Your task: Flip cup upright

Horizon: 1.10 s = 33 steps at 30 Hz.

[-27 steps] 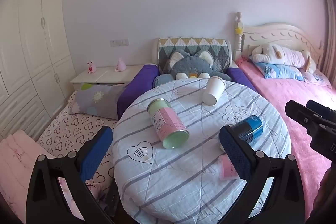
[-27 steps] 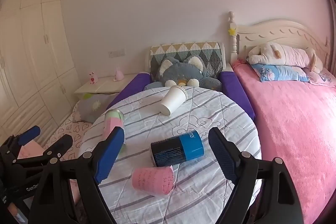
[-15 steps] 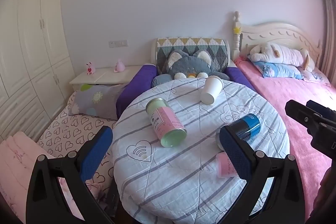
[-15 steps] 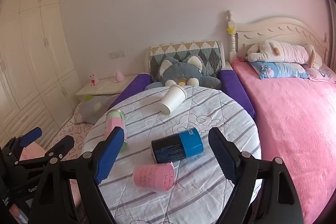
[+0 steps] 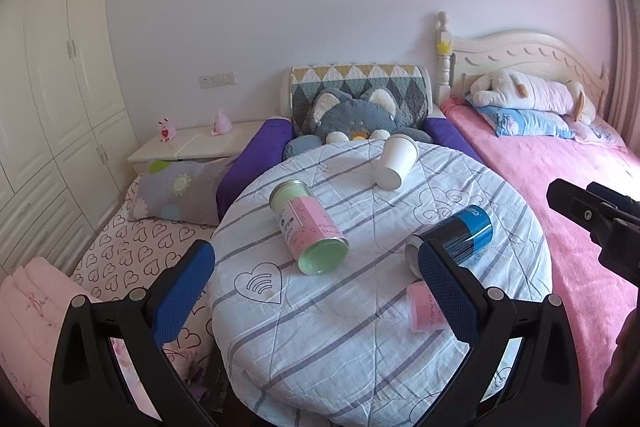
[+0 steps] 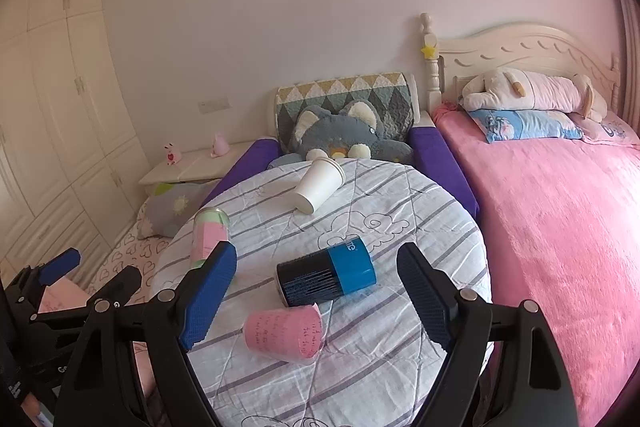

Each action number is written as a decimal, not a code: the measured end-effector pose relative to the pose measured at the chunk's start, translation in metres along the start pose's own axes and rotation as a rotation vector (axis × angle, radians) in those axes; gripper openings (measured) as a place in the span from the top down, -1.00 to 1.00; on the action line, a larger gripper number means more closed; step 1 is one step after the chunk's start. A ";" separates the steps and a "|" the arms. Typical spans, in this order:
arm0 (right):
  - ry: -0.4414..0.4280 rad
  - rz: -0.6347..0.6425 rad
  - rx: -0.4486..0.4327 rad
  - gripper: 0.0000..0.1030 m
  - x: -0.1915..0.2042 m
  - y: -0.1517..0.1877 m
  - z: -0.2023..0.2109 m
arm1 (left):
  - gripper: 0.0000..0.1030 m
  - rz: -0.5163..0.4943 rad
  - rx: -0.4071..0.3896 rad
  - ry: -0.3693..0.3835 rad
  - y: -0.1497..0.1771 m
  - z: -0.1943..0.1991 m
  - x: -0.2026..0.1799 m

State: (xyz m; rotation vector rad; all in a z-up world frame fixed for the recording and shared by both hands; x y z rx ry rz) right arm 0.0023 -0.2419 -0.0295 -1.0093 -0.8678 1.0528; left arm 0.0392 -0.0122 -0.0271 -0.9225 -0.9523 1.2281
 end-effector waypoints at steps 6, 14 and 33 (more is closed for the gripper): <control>-0.007 0.005 -0.005 -0.62 0.002 -0.001 0.000 | -1.00 0.007 -0.007 -0.012 0.001 0.001 0.000; -0.039 0.029 -0.003 -0.62 0.007 0.002 0.000 | -1.00 0.057 -0.032 -0.028 0.000 0.005 0.005; -0.028 0.010 0.019 -0.62 -0.002 0.010 -0.002 | -1.00 0.018 -0.008 -0.032 0.007 0.001 -0.004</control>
Point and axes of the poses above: each gripper's, at about its wrist camera, not at the fingertips, and z roughly against the way its jaws point, x to its left, y to its underside, the point moved 5 cm from there along -z, roughly the way its jaws point, and after that the axes turned 13 degrees about -x, right-handed, at the moved point
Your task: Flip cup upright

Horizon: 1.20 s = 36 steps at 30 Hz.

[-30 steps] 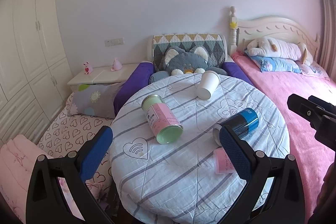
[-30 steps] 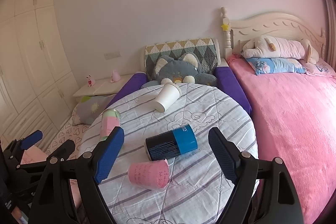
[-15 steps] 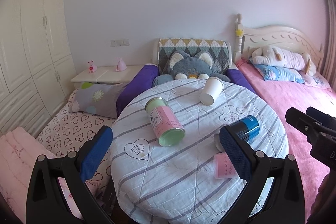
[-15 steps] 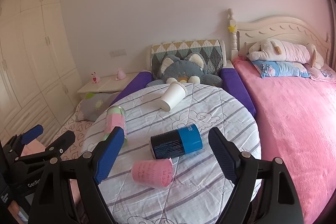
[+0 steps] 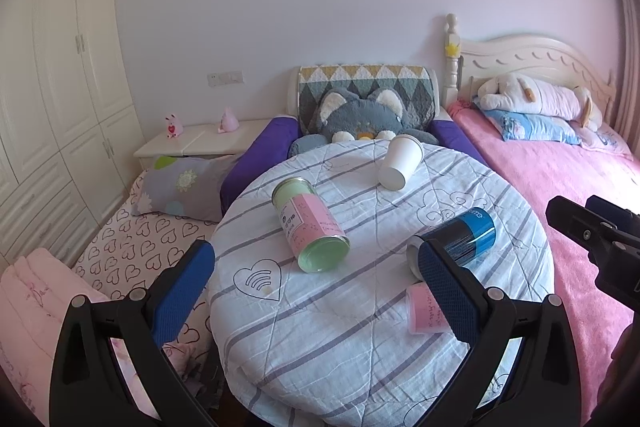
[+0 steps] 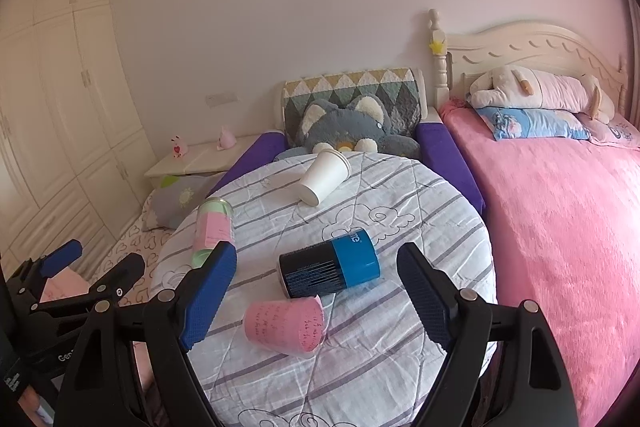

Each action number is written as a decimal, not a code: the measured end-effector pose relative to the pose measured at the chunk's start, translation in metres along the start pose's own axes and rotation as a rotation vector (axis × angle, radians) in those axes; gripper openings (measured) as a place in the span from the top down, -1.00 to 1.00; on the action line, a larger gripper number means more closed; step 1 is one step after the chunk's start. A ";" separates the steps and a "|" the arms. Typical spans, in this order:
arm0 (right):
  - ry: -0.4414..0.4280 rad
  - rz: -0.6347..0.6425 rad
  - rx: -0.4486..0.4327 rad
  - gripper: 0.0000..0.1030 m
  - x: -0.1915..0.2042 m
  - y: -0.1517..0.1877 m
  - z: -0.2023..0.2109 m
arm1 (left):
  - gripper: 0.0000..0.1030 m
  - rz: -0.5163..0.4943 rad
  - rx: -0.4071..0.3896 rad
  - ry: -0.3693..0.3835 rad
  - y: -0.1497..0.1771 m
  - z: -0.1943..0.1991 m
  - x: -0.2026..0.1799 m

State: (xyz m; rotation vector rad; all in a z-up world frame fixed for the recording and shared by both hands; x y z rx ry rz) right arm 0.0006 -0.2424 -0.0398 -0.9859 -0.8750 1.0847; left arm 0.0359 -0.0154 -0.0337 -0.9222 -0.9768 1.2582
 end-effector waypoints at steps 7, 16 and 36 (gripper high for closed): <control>0.009 -0.010 0.017 -0.62 -0.005 0.003 -0.004 | -1.00 -0.015 0.037 0.023 0.006 -0.008 -0.005; 0.023 -0.030 0.042 -0.62 -0.014 0.009 -0.015 | -1.00 -0.062 0.088 0.070 0.013 -0.023 -0.014; 0.101 -0.102 0.121 -0.62 -0.059 0.024 -0.052 | -1.00 -0.292 0.255 0.340 0.022 -0.093 -0.107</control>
Point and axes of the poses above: each gripper's, at about its wrist camera, not at the fingertips, and z roughly against the way its jaws point, x to its left, y to its underside, the point moved 5 cm from there along -z, roughly the way its jaws point, and after that the axes turned 13 degrees about -x, right-handed, at the moved point
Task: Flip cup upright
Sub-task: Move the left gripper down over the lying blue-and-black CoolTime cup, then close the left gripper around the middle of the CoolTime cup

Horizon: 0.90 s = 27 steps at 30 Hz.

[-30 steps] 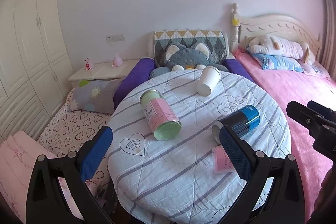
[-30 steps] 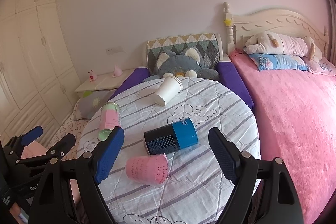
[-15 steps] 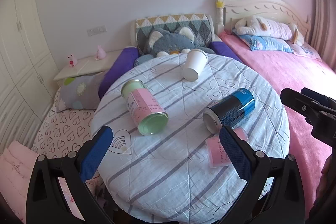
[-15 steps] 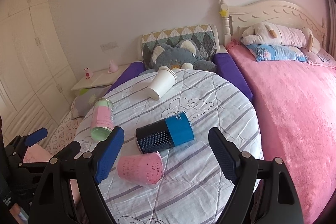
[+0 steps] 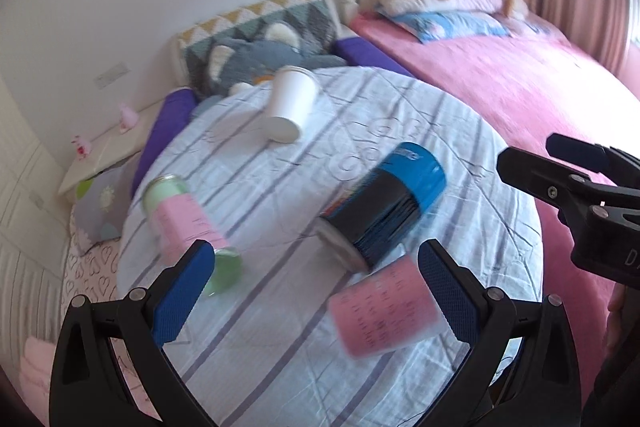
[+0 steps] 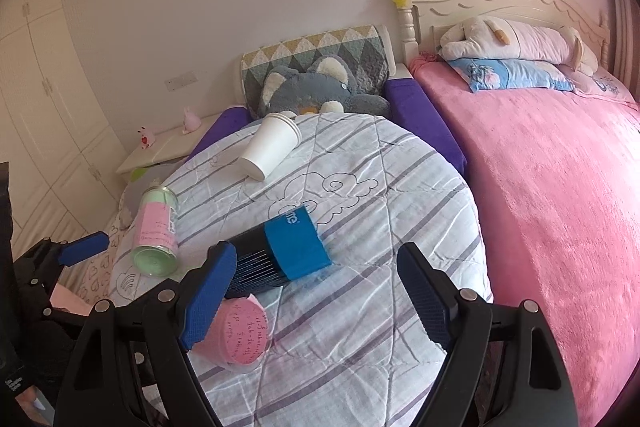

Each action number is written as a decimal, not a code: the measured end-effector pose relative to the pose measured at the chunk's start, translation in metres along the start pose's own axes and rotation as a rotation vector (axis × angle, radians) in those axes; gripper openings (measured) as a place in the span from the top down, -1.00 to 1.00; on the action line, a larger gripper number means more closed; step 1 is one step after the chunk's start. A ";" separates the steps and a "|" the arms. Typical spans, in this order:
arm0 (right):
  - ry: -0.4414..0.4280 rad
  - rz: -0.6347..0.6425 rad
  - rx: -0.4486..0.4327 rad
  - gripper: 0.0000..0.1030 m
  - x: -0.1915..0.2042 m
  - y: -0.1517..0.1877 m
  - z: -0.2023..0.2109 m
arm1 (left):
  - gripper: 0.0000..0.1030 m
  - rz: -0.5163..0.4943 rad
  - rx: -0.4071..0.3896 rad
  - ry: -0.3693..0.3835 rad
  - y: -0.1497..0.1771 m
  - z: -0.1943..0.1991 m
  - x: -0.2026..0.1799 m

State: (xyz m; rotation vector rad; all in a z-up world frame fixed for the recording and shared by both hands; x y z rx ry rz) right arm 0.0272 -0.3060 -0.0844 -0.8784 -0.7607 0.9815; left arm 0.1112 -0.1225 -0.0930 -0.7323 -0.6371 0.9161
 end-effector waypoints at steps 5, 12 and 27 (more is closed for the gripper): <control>0.031 -0.036 0.013 -0.63 -0.024 -0.003 -0.015 | -1.00 -0.072 0.079 0.057 -0.009 -0.036 -0.024; 0.035 -0.064 0.053 -0.62 -0.044 -0.001 -0.042 | -1.00 -0.117 0.204 0.111 -0.007 -0.080 -0.039; 0.002 -0.070 0.109 -0.63 -0.050 0.007 -0.073 | -0.59 -0.021 0.252 0.136 -0.002 -0.111 -0.040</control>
Point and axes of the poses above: each gripper's, at about its wrist camera, not at the fingertips, and z roughly against the way its jaws point, x to its left, y to its underside, the point moved 5 cm from there along -z, roughly the way its jaws point, and after that the axes turned 13 degrees about -x, right-handed, at the moved point
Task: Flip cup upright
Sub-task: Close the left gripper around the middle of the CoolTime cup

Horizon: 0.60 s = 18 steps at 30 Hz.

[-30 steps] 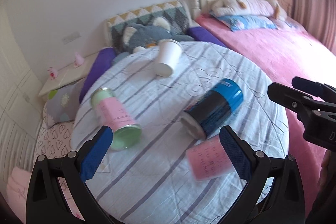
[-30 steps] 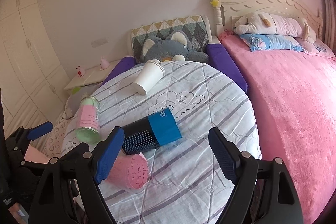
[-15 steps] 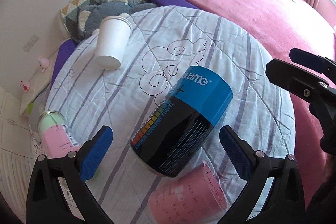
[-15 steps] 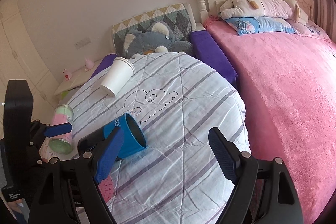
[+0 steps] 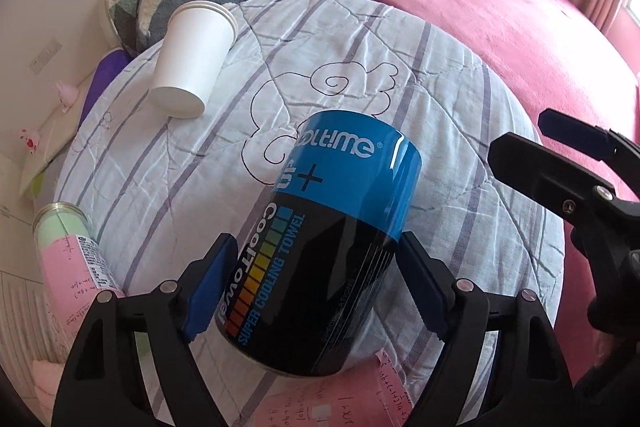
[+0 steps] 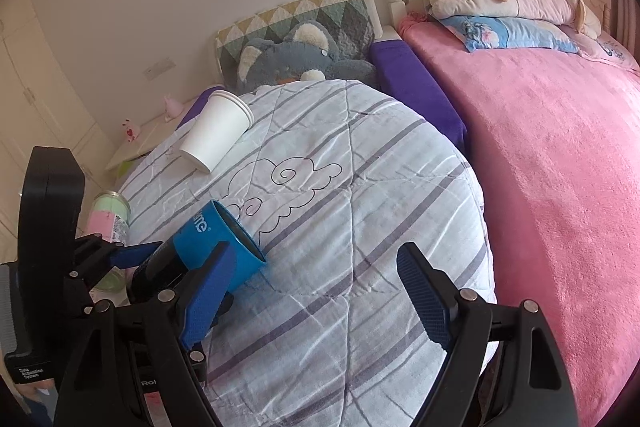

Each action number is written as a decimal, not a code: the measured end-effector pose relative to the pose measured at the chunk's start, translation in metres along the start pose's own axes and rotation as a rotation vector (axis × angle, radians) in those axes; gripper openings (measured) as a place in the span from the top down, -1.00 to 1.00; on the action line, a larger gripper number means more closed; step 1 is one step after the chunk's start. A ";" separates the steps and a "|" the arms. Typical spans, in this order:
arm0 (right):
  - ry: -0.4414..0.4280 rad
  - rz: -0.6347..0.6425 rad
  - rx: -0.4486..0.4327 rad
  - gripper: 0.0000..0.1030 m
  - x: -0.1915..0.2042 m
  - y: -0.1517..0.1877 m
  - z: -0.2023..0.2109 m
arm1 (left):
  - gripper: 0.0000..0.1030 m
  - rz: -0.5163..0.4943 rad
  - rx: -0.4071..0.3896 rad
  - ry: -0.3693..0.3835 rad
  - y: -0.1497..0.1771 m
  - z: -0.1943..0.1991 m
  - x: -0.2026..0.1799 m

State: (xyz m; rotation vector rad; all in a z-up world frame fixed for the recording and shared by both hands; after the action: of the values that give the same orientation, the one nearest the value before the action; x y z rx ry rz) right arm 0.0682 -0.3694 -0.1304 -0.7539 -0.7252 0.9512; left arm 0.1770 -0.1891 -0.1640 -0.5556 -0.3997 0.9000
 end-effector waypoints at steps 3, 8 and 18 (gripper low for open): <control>0.000 -0.007 0.002 -0.63 -0.001 0.000 -0.001 | -0.54 0.051 -0.010 -0.002 -0.001 0.004 0.008; -0.011 0.000 -0.010 -0.63 0.004 -0.005 -0.002 | -0.51 0.136 -0.038 -0.038 -0.003 0.012 0.029; -0.028 0.022 0.005 -0.63 0.016 -0.011 -0.020 | -0.45 0.199 -0.045 -0.035 -0.024 -0.005 0.042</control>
State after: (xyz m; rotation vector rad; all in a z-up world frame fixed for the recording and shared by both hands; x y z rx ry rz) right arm 0.0957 -0.3639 -0.1294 -0.7465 -0.7397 0.9849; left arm 0.2187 -0.1678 -0.1491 -0.6298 -0.4016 1.0951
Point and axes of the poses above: each gripper's, at about its wrist camera, not at the fingertips, and z roughly against the way its jaws point, x to its left, y to its underside, the point moved 5 cm from there along -z, roughly the way its jaws point, and after that the axes turned 13 degrees about -x, right-handed, at the moved point
